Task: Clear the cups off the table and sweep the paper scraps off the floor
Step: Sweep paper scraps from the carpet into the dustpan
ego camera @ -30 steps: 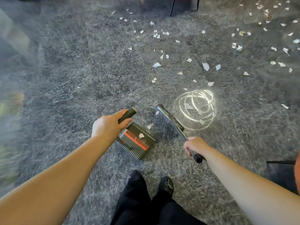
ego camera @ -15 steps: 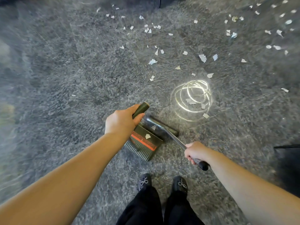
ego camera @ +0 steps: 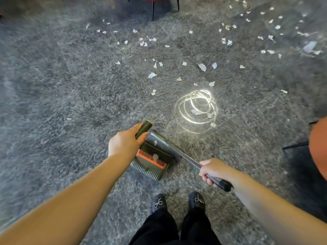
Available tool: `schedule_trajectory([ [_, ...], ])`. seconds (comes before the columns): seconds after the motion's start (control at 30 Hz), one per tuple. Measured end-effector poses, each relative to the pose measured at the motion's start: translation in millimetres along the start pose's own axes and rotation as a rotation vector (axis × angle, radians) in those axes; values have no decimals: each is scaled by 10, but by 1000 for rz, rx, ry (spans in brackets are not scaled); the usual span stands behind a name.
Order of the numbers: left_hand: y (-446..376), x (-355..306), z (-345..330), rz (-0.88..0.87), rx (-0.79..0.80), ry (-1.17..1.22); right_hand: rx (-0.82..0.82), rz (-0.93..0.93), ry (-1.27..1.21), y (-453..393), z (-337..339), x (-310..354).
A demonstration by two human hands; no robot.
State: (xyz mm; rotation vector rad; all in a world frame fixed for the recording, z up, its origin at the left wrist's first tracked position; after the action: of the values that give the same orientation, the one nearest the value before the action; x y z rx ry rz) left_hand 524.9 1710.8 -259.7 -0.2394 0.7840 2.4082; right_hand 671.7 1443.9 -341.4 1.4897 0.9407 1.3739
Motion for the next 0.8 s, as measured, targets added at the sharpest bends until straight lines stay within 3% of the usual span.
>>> schedule_trajectory([
  [0.1,11,6,-21,-2,7,-11,-43,-11,52,-171,69,37],
  [0.2,2,29,-32,5,12,-7,-53,-48,253,-368,116,88],
  [0.4,19,47,-15,9,-1,-28,8,-186,454,-500,55,-66],
  [0.57,53,33,-22,-7,11,-38,60,-150,254,-262,55,-274],
  [0.8,101,118,6,-38,-8,-25,-3,-80,44,68,126,-402],
])
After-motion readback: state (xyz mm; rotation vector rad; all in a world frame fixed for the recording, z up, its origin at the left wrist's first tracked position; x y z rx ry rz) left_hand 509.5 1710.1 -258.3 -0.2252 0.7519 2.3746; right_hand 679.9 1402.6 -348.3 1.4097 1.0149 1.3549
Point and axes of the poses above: each hand's wrist, its own y-axis away from the middle knuckle, its own z-axis out of the back of the hand, x = y × z, the point moved 9 cm from there along -y, towards the middle knuckle, and after that the axes turned 12 degrees about x, right-handed, at the moved point
